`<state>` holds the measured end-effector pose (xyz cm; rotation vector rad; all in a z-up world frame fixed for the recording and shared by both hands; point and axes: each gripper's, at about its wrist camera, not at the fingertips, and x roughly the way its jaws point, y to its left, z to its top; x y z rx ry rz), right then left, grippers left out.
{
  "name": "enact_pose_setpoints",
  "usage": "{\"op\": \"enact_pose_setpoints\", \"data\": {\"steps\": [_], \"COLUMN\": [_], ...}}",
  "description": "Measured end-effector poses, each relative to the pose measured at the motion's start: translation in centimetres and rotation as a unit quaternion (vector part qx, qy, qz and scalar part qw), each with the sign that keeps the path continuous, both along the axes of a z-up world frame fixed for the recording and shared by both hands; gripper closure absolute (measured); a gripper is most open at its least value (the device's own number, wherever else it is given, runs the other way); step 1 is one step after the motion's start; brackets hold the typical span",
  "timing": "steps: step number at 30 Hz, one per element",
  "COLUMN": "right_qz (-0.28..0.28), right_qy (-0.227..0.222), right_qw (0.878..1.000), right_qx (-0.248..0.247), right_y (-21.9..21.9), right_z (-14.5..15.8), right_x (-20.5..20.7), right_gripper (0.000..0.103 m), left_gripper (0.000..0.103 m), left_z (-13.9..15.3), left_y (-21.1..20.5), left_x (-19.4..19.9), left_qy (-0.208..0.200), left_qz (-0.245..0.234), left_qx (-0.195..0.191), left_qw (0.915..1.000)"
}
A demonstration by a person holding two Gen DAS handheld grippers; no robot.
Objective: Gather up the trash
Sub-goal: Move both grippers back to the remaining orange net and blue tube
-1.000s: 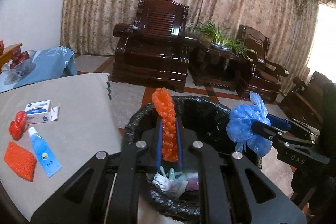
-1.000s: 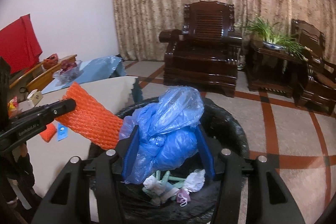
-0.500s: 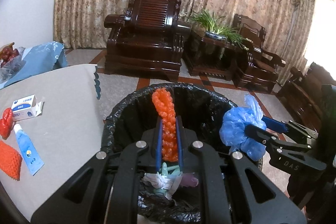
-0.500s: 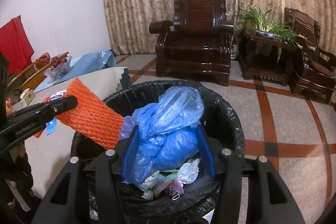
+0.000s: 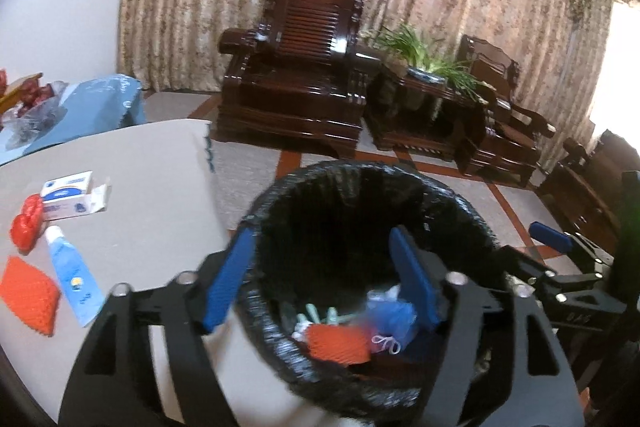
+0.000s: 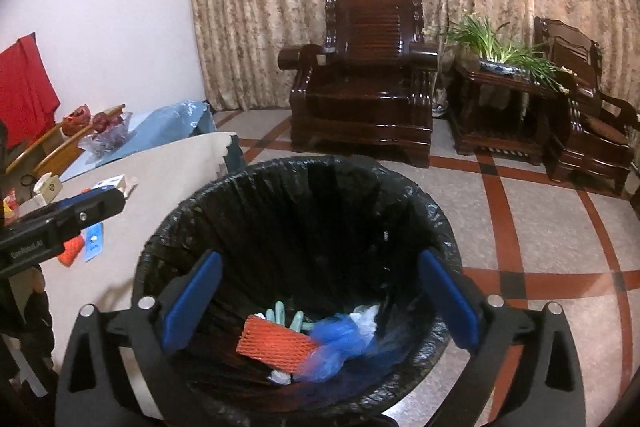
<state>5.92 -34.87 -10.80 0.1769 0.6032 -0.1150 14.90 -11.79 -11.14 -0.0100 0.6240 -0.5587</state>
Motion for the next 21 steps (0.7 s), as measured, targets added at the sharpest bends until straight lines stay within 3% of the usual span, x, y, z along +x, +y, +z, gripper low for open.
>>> {"op": "enact_pose_setpoints", "data": {"steps": [4, 10, 21], "right_qz": [0.016, 0.055, 0.160], "right_qy": [-0.013, -0.029, -0.040], "right_qw": [1.000, 0.998, 0.986], "right_qx": [0.006, 0.014, 0.017], "right_y": [1.4, 4.9, 14.2], "right_z": [0.8, 1.9, 2.7], "right_x": [0.2, 1.5, 5.9], "right_gripper": [0.006, 0.006, 0.006], "left_gripper": [0.019, 0.017, 0.017], "left_z": [0.9, 1.8, 1.6], "left_y": [2.9, 8.5, 19.4], "left_x": [-0.2, -0.5, 0.1], "left_qy": [-0.012, -0.027, -0.029], "left_qz": [0.032, 0.090, 0.201], "left_qx": [0.003, 0.017, 0.053], "left_qw": [0.9994, 0.9955, 0.9778]}}
